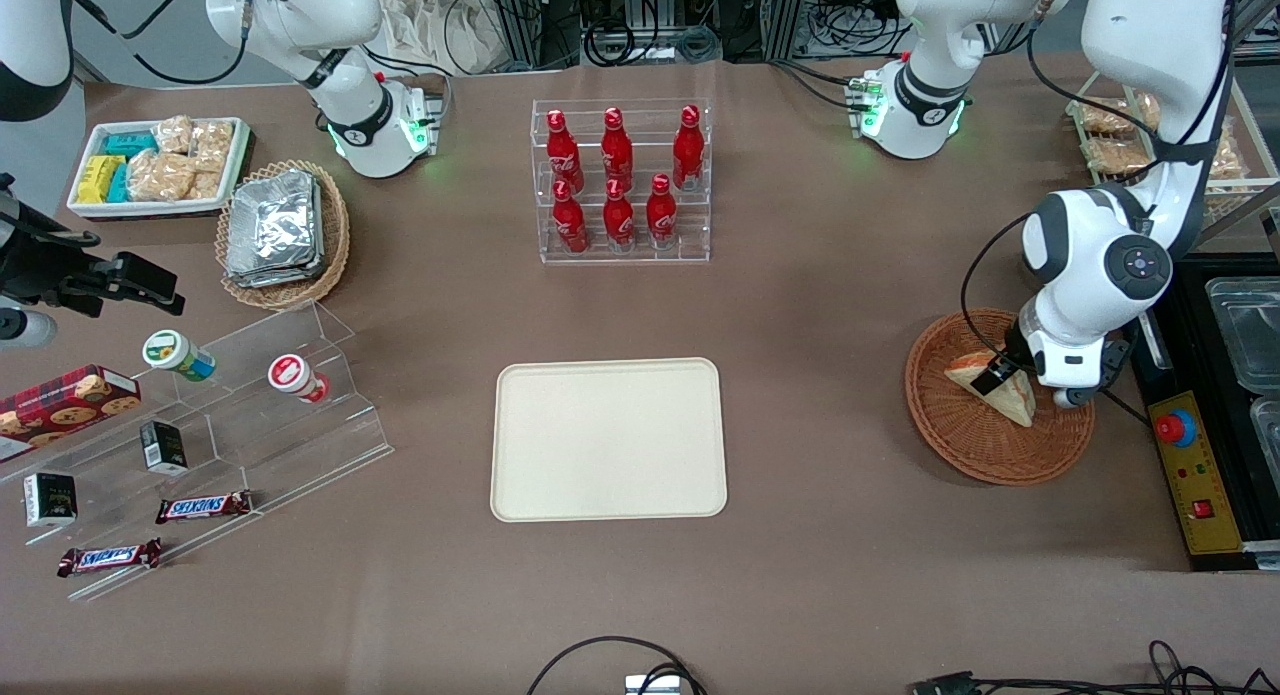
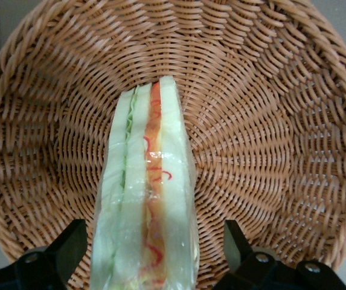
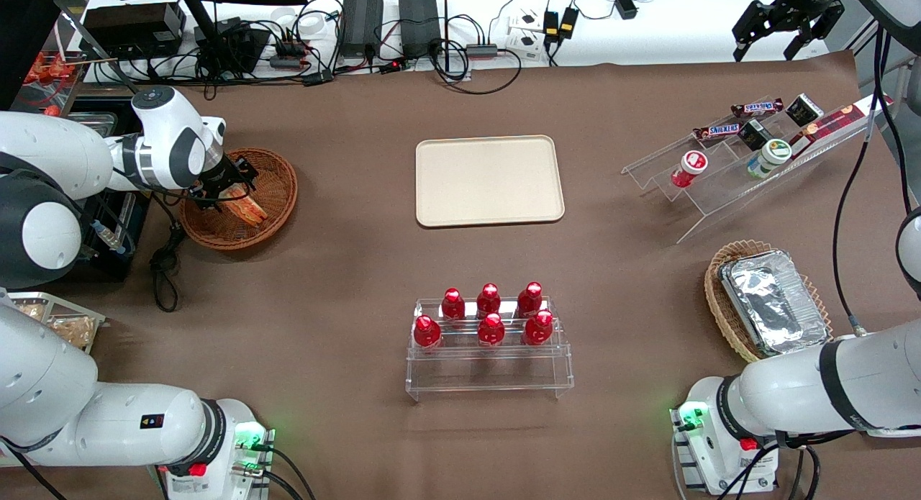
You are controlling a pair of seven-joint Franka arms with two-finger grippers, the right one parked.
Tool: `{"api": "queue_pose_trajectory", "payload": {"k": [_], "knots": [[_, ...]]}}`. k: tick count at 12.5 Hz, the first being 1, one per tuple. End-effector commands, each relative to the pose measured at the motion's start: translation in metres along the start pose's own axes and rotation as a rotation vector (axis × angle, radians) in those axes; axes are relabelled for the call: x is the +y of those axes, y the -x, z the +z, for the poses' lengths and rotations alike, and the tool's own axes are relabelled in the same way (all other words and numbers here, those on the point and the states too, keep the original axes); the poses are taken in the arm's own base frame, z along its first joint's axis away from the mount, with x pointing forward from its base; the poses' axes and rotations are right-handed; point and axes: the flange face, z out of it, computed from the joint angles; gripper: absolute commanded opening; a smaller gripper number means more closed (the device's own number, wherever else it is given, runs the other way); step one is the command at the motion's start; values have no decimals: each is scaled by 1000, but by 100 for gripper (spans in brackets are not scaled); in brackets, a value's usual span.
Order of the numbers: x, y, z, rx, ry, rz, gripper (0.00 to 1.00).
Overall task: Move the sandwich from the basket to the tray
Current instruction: 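Close the left gripper on the sandwich's wrapped end and lift it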
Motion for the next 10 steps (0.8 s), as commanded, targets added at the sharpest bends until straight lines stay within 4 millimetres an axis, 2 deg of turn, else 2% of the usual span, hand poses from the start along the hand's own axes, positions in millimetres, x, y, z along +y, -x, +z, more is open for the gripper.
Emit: {"api": "queue_pose_trajectory", "payload": {"k": [1,3,4,5,7,10], "knots": [[-7,0,6,16,4,-22,93],[-8,-1,5,18,4,-19,48],[-8,-2,5,19,5,-17,36],[-8,-2,4,21,5,-13,28],[-8,-2,-1,23,8,-7,20],[-5,-1,-16,28,13,66,19]]}}
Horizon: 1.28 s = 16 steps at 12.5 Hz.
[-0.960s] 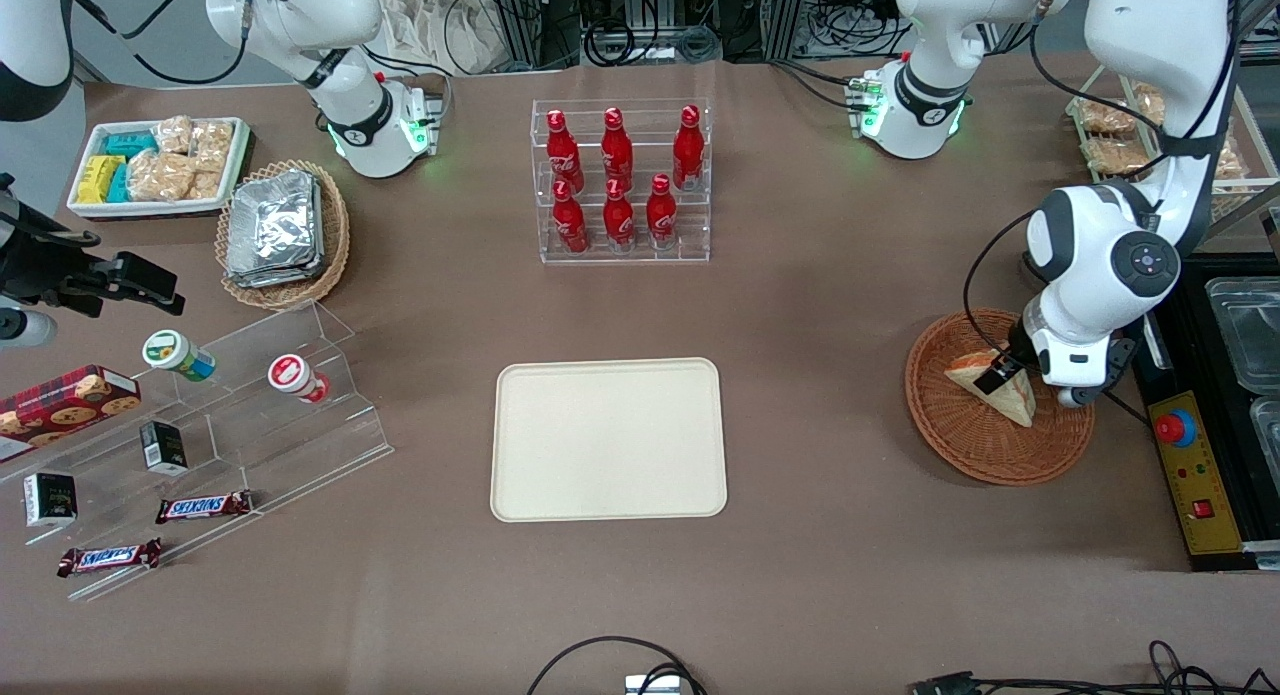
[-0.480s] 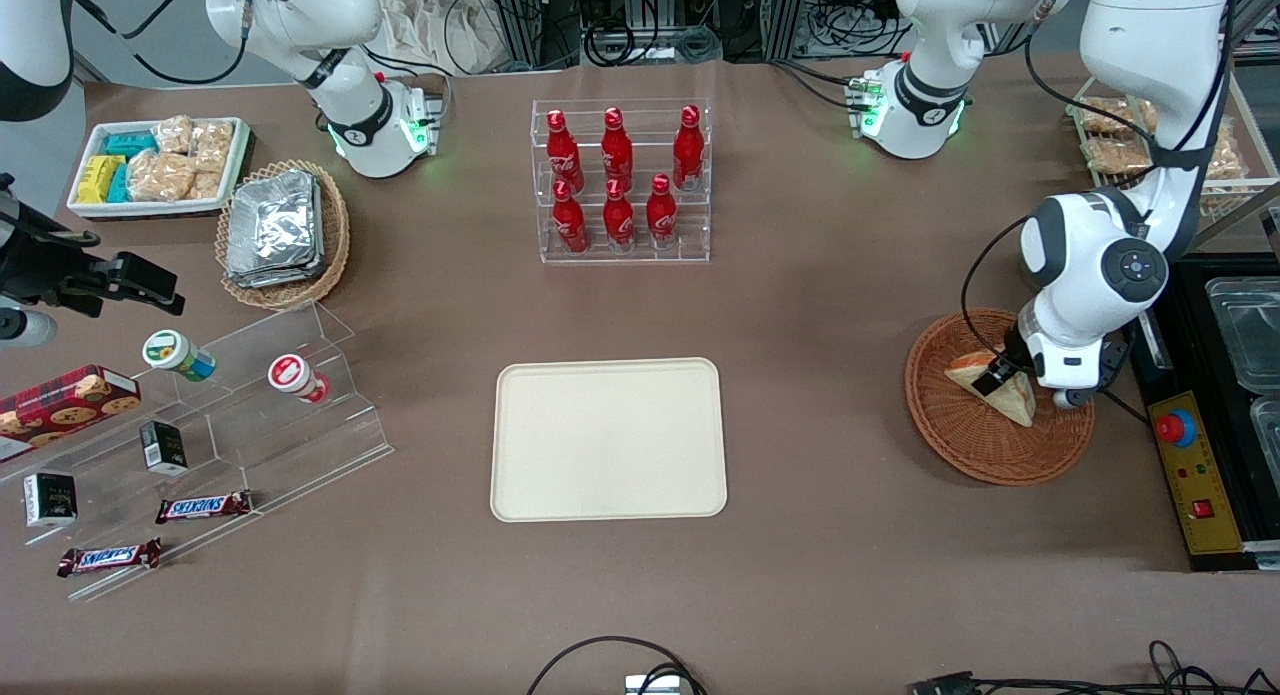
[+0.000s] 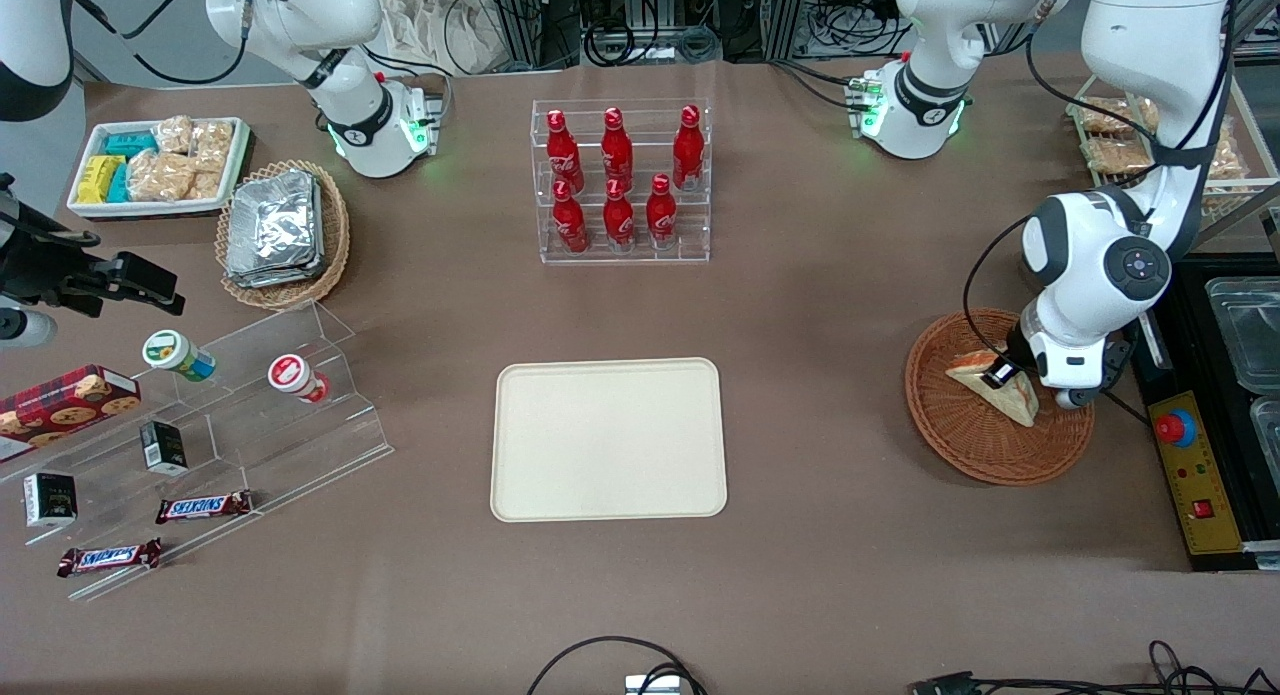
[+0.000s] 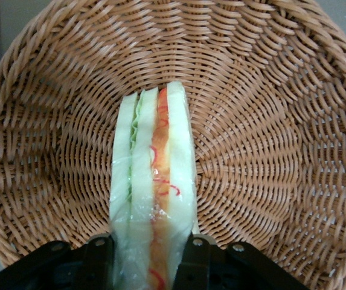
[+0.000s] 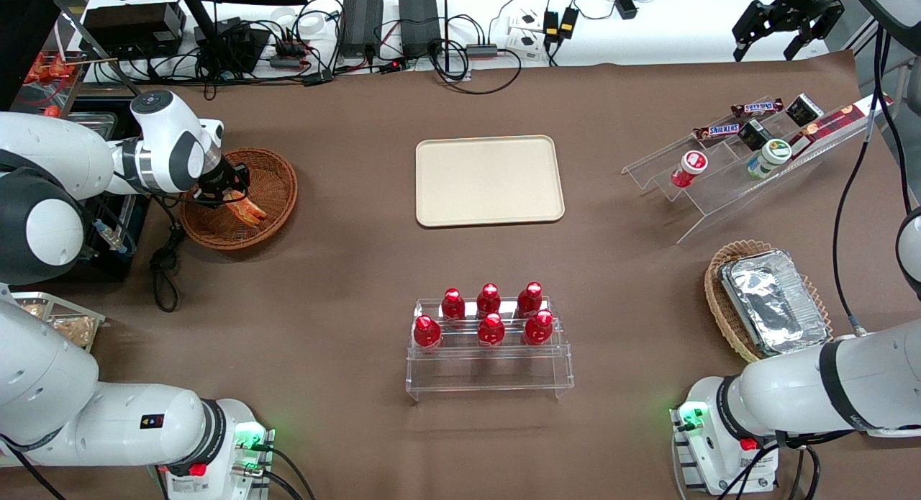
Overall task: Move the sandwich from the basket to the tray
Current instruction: 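Close the left gripper on the sandwich's wrapped end and lift it, then carry the held sandwich from the basket over to the cream tray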
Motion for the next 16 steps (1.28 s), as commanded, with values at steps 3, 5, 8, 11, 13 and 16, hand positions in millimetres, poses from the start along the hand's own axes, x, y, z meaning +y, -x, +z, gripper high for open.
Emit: {"api": "queue_pose_trajectory", "payload": {"k": [3,5,8,11,13,16], "knots": [[-1,2,-52,9,7,262,20],[0,0,-69,18,13,360,20],[23,-6,-100,-1,2,460,21],[67,1,-147,-2,8,527,21],[85,2,-178,-5,11,552,21],[127,23,-233,4,23,627,21]]}}
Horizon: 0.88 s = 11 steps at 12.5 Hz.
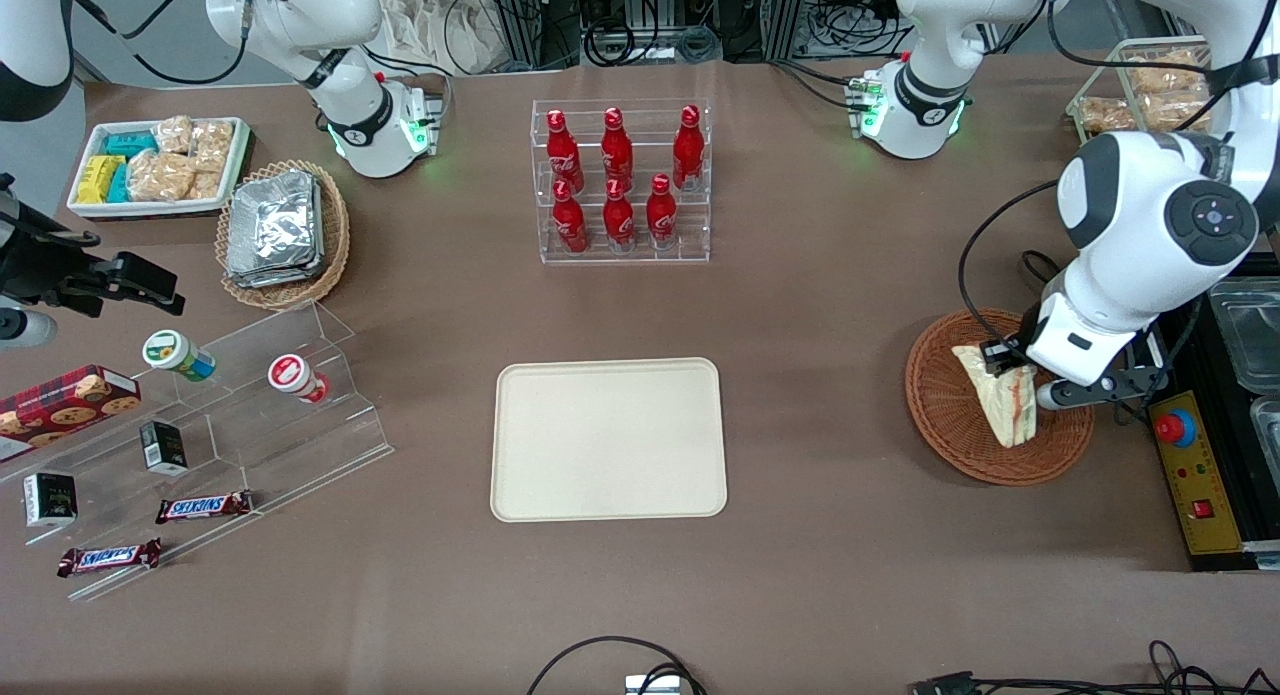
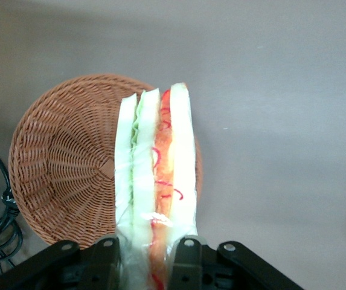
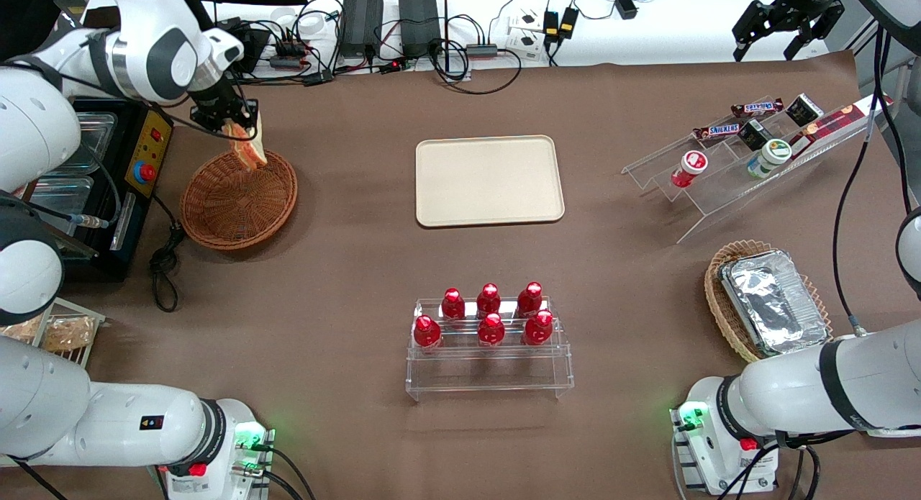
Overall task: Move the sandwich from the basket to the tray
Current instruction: 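Carry the held sandwich from the basket over to the cream tray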
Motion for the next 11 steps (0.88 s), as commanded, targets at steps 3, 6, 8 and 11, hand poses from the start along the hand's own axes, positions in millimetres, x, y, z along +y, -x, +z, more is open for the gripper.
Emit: {"api": "queue_pose_trajectory", "payload": {"k": [3,6,8,11], "knots": [[70,-2,-68,38,-3,135,21],[112,6,-78,71,-17,222,21],[151,13,-70,83,-55,281,21],[207,17,-58,102,-71,273,21]]}}
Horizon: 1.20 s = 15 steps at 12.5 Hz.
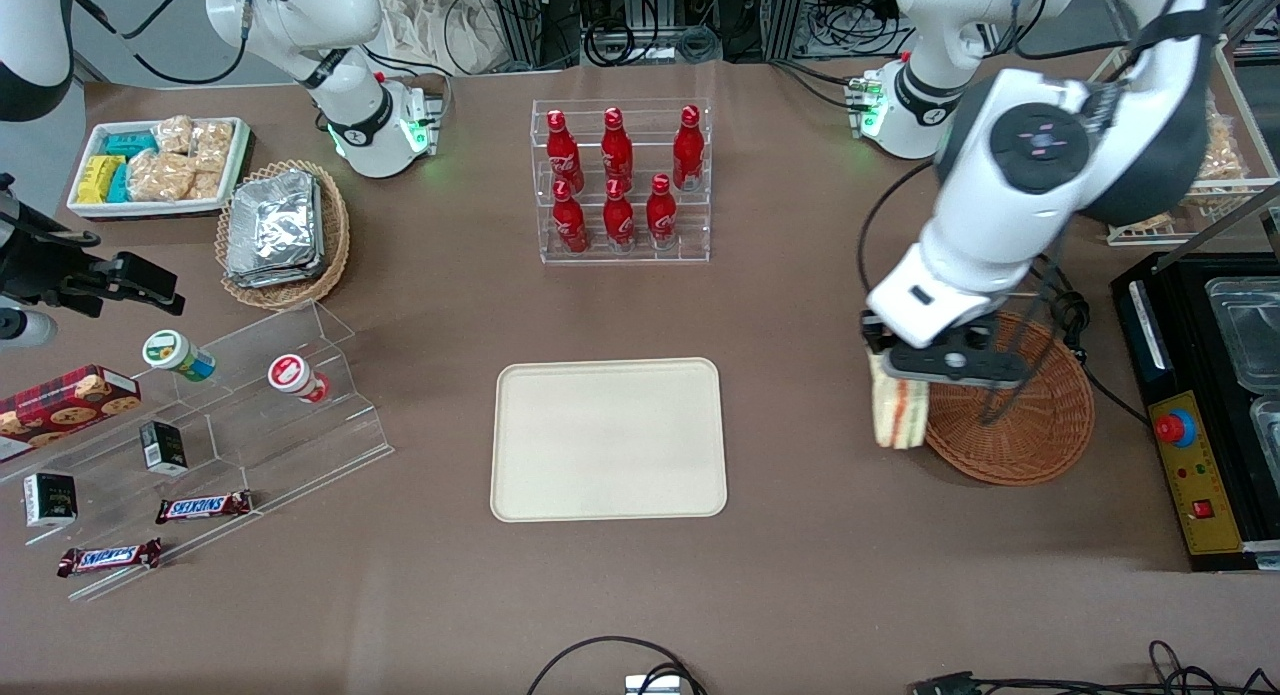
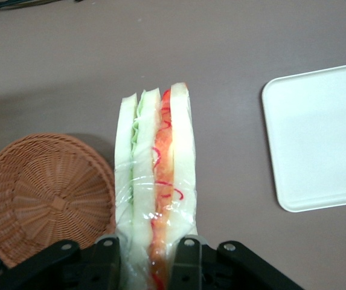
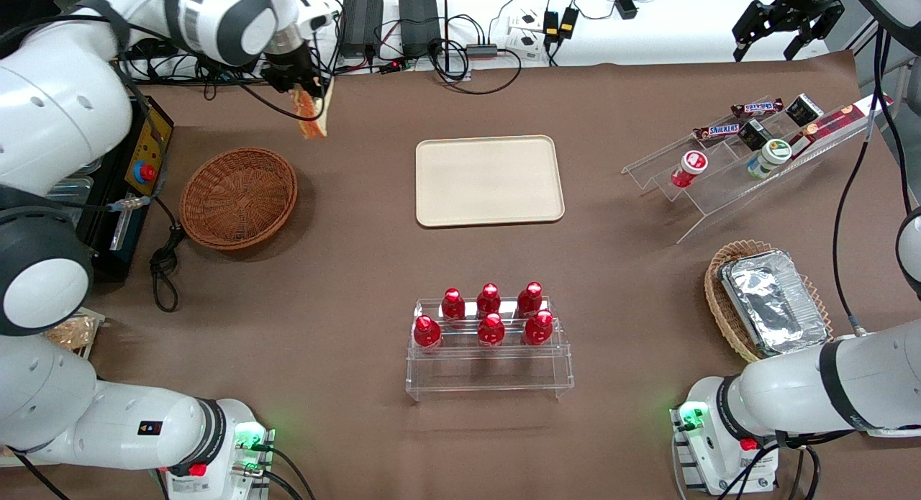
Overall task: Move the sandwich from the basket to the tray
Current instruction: 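Carry the held sandwich from the basket over to the cream tray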
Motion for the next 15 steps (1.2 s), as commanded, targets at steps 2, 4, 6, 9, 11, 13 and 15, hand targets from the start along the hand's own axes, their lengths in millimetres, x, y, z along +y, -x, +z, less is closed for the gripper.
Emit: {"api": "queue_pose_trajectory", "payload": {"k": [2,4,6,9,11,13,15], "knots": [[64,-20,22,-12,-11,-5,21],[91,-33,37,-15,11,-29,21],[114,-39,54,-28,28,-42,22],[147,-43,81,-49,44,-37,21],[171,-40,103,-57,36,-5,21],[180,-40,134,-84,24,-12,22],[206,-33,157,-99,25,17,22]]}}
